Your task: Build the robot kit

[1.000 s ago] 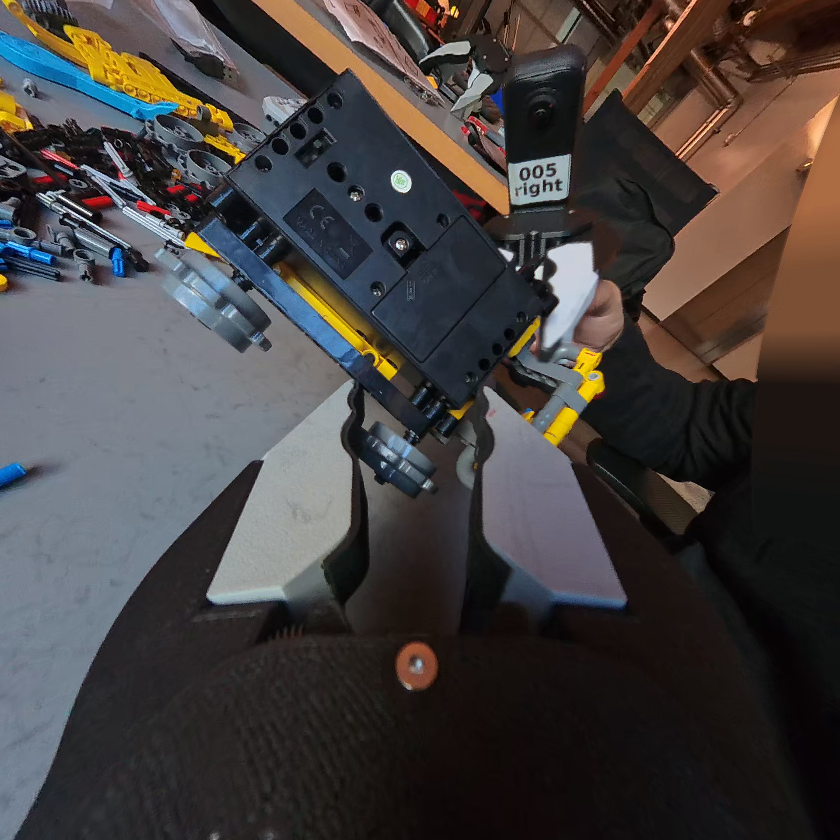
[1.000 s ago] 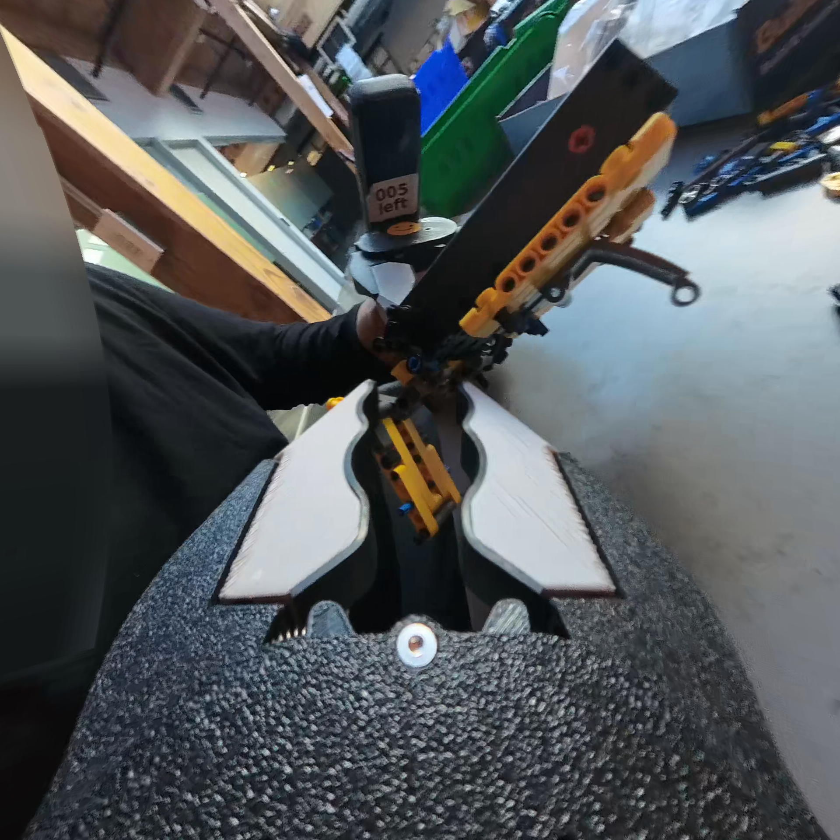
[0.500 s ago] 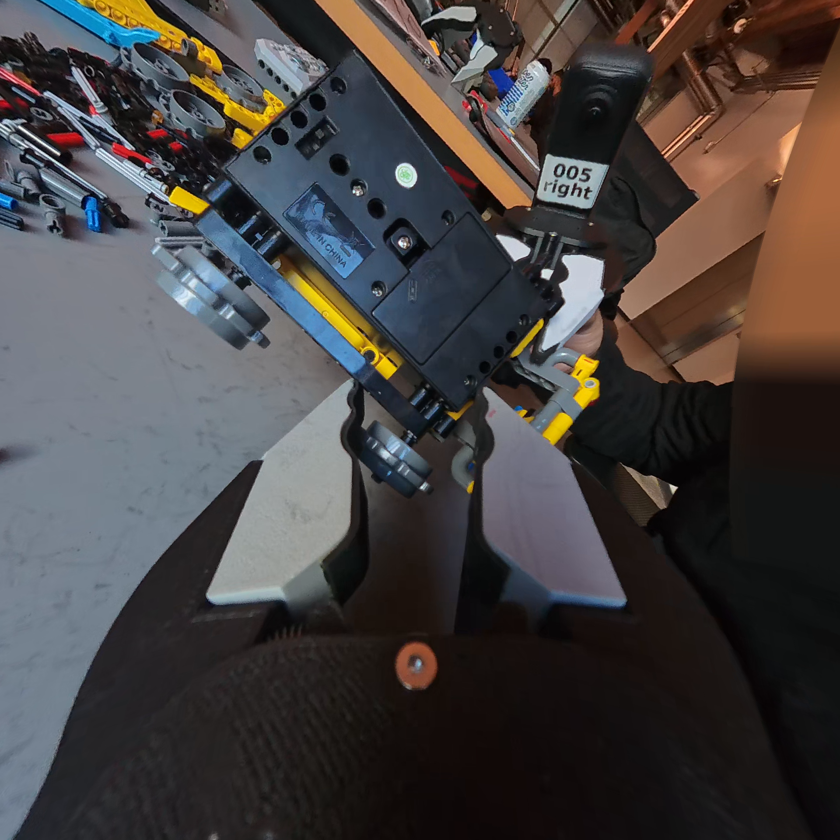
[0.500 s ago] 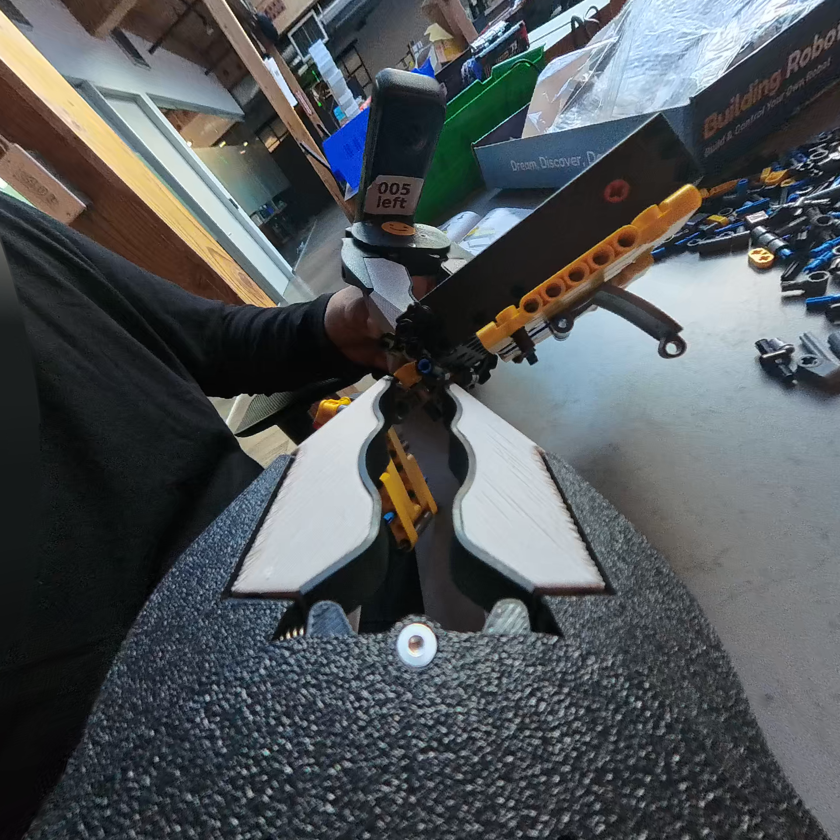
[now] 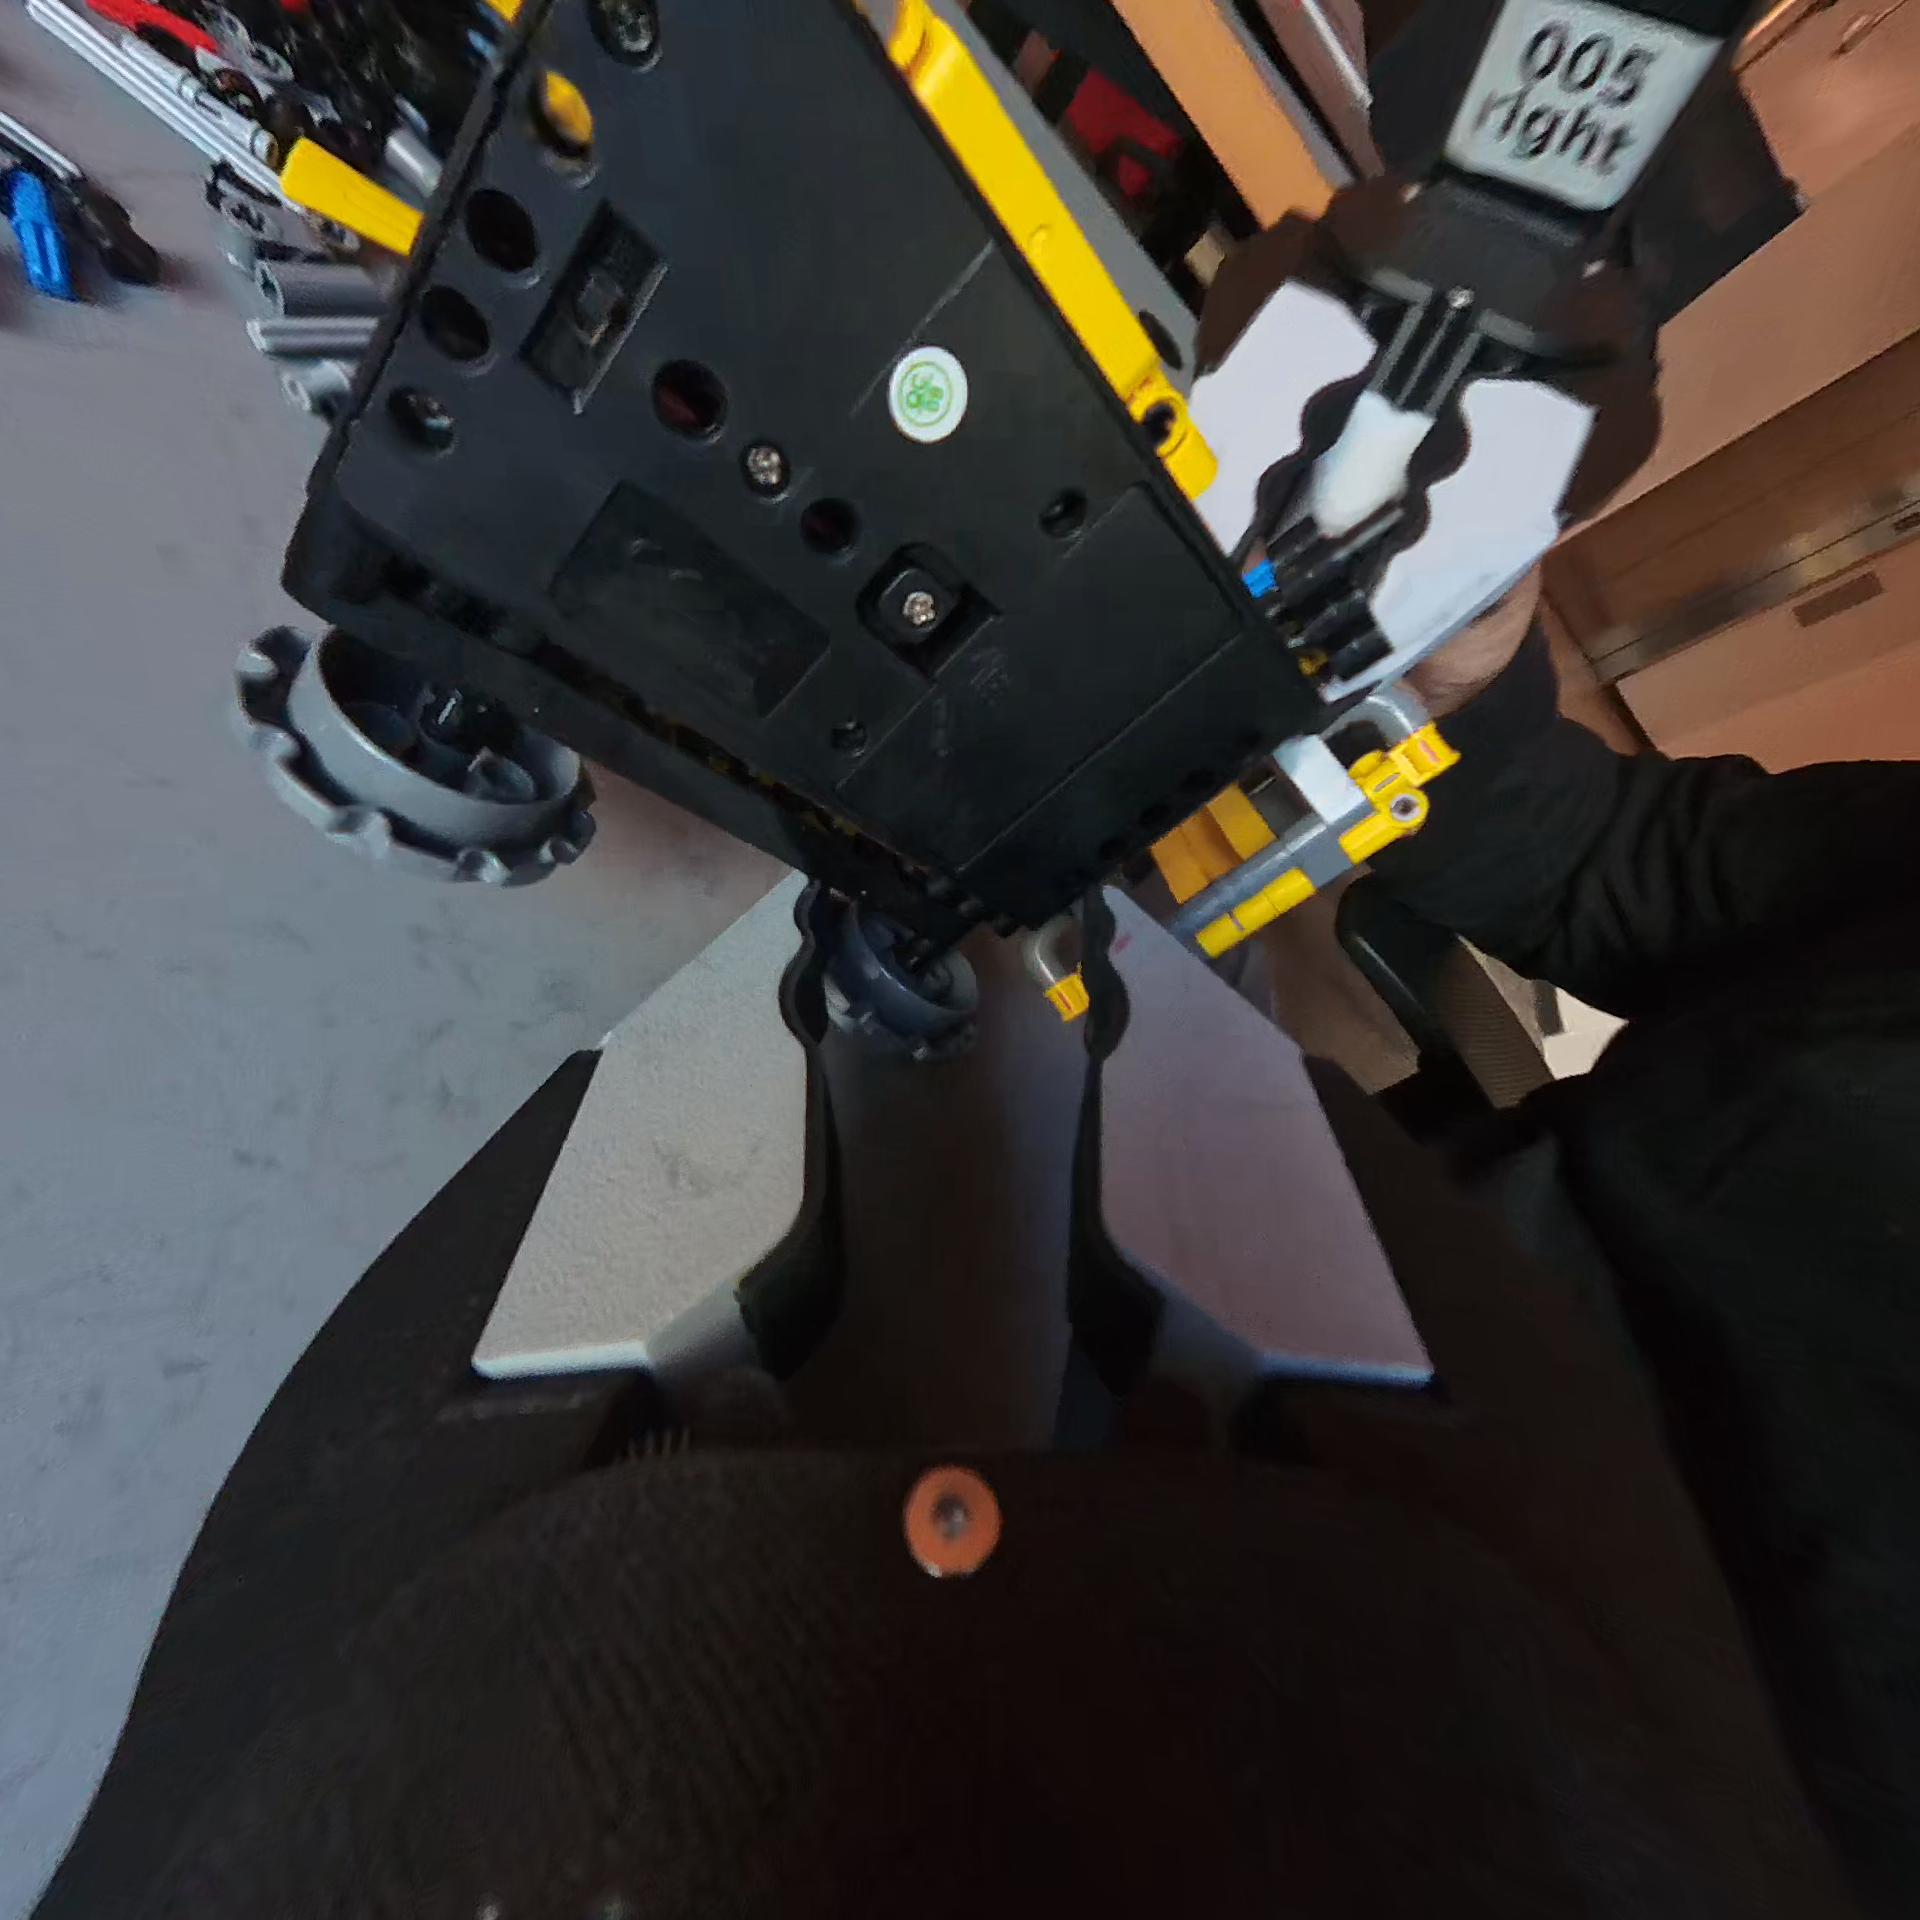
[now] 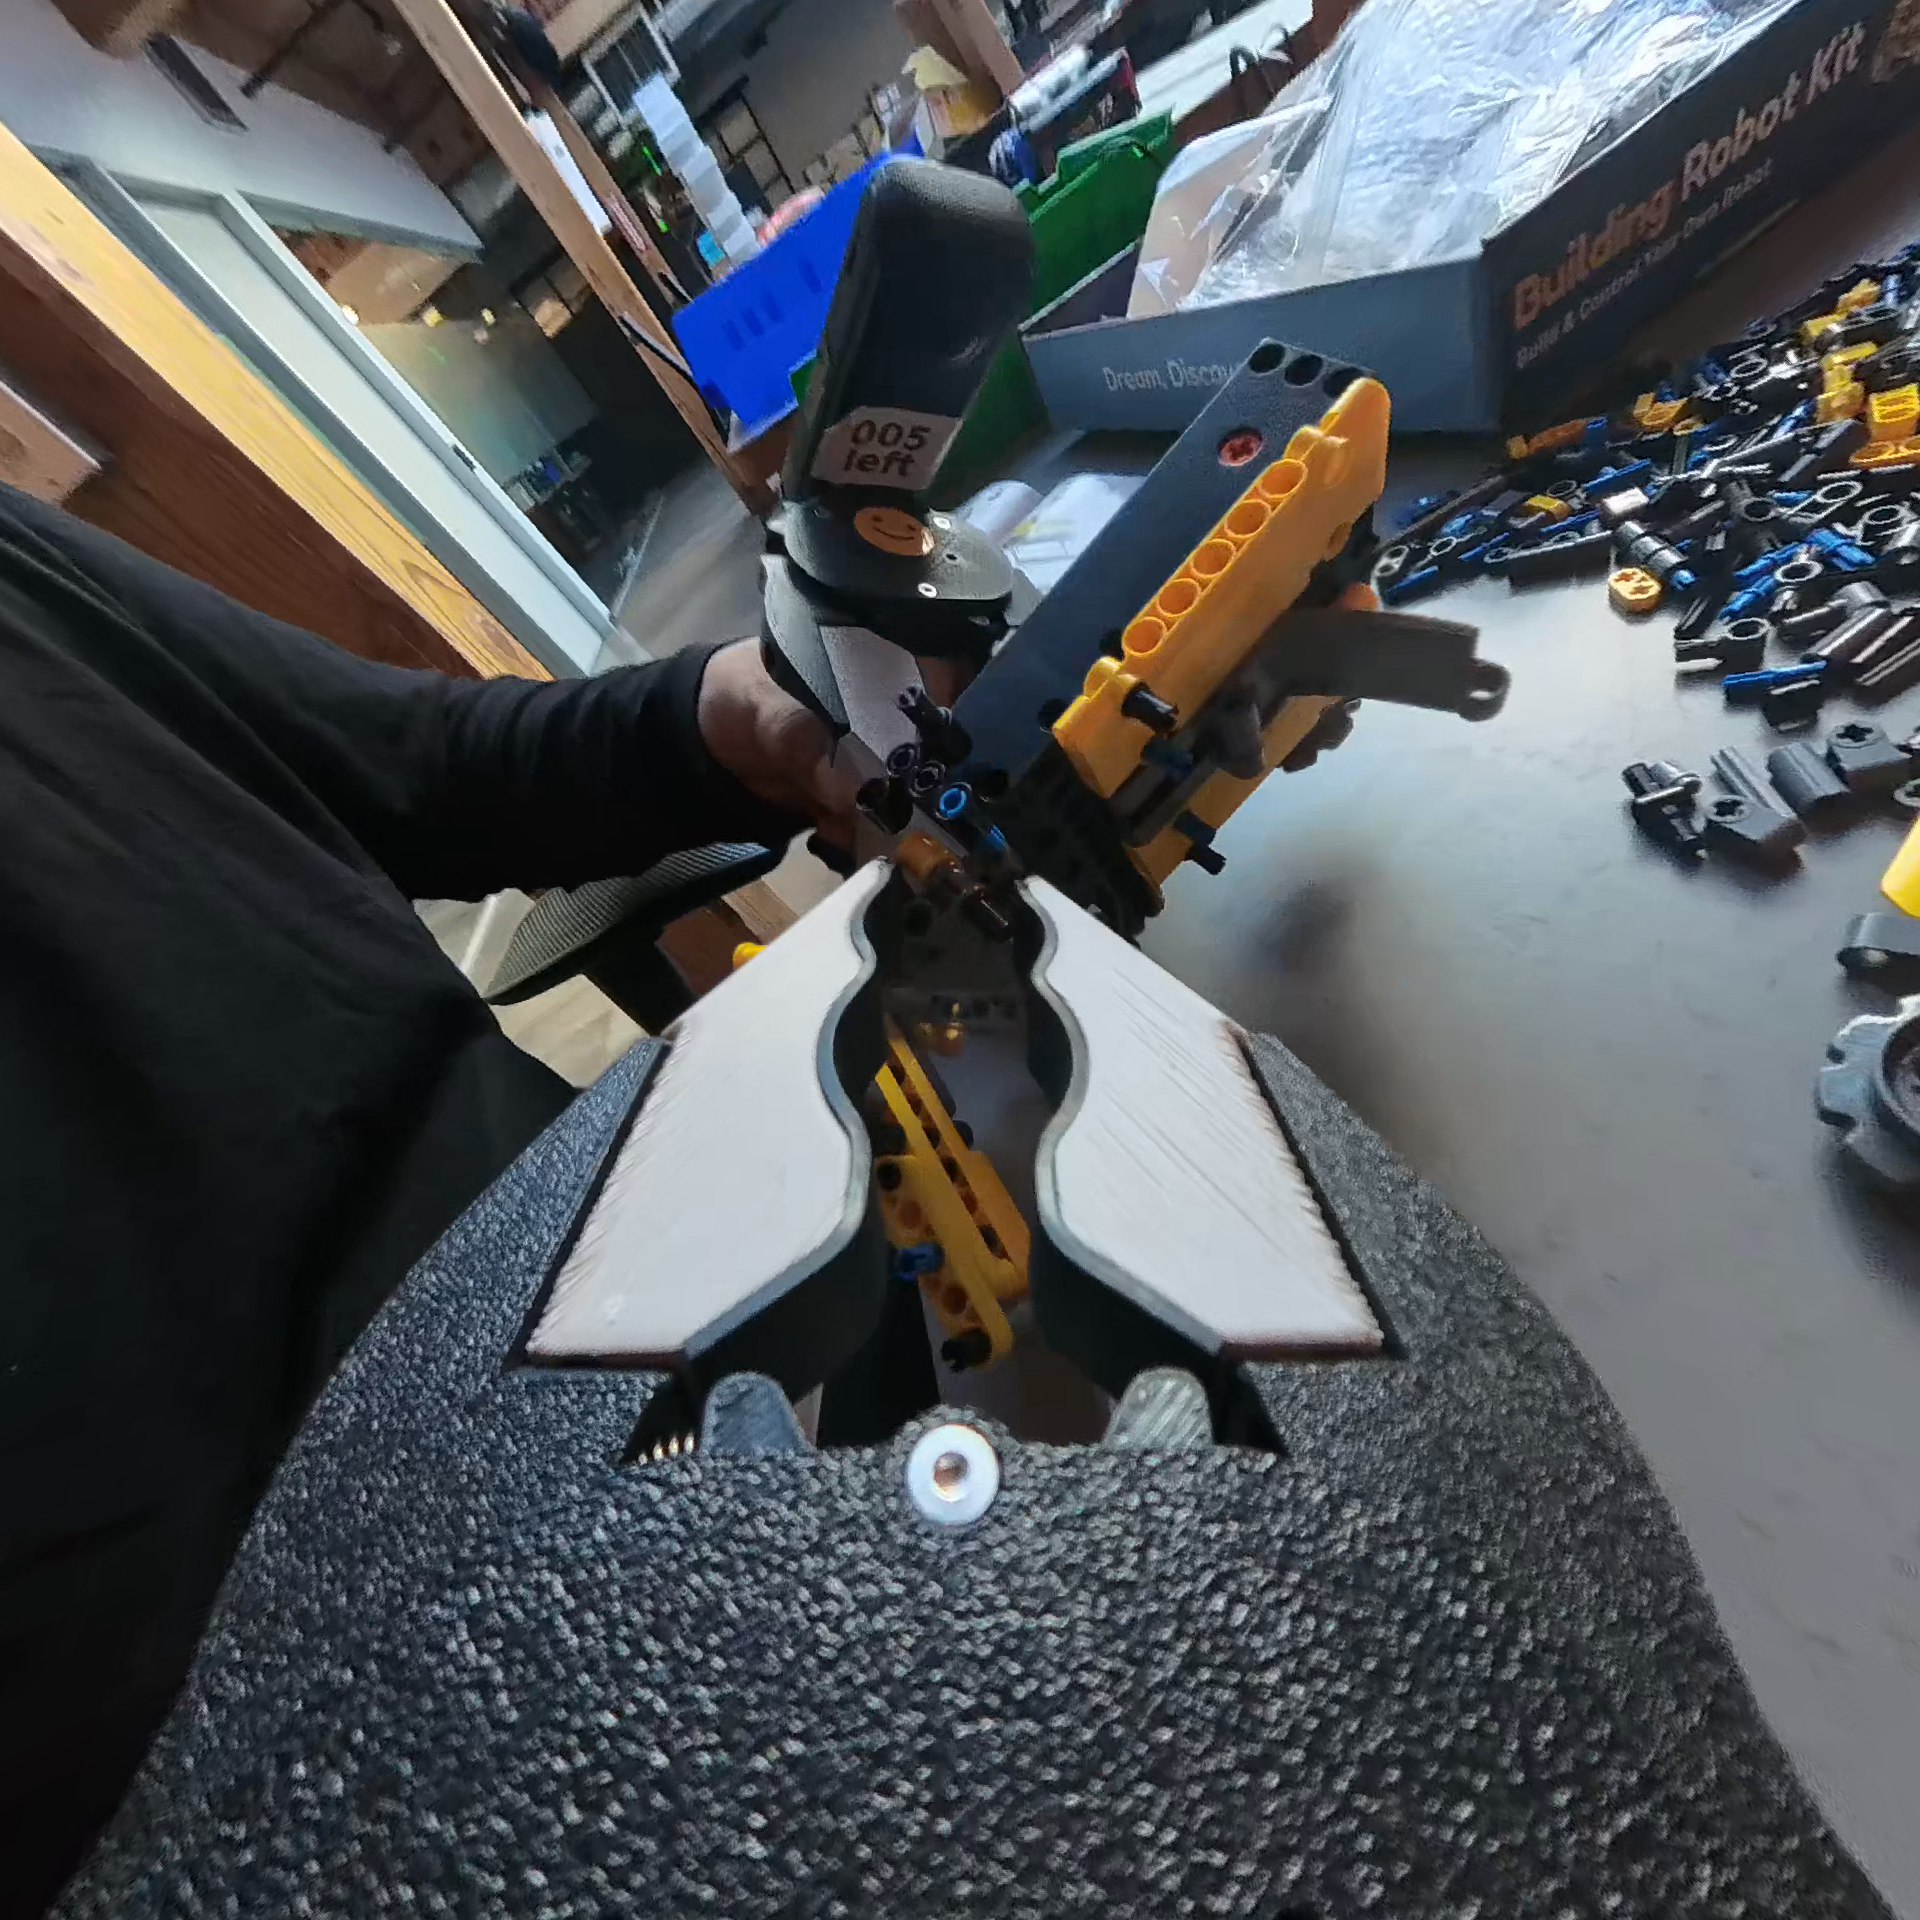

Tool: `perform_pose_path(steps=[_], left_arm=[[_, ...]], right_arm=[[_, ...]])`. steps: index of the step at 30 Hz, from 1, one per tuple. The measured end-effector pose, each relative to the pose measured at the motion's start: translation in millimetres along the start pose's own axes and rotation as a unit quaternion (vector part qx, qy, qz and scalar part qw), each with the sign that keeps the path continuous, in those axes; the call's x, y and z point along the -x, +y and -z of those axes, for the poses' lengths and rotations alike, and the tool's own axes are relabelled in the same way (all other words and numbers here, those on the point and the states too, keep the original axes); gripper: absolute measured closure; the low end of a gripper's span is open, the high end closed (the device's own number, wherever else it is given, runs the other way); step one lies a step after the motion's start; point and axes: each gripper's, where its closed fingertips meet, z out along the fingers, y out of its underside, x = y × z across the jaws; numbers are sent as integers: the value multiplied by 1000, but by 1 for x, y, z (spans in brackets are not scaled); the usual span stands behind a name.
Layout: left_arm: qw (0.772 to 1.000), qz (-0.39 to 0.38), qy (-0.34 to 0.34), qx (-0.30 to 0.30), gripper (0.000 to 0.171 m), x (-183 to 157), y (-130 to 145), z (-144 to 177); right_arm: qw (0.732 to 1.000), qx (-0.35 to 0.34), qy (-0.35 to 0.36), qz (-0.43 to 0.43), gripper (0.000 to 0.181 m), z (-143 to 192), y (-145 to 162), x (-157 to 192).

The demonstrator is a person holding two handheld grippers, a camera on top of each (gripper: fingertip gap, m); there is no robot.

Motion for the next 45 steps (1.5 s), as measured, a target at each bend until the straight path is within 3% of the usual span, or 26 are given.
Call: perform_pose_path(steps=[8,14,28,29,32,35,45], left_arm=[[999,-22,-29,-19,126,-4,-4,-1],[999,-8,-46,-17,125,-2,7,5],[997,-24,-72,-6,138,0,21,10],[997,-22,-80,-2,148,3,22,11],[997,-13,-71,-2,149,2,22,10],[998,3,-58,-1,149,2,21,10],[997,5,-73,-2,143,-2,20,1]], right_arm=[[989,98,71,89,160,4,0,2],[957,173,147,179,162,2,0,0],[984,87,143,57,156,-10,1,-7],[984,83,148,53,156,-8,0,-9],[982,79,164,49,150,1,0,-20],[987,77,141,25,158,1,7,-24],[993,48,104,-20,158,6,10,-29]])
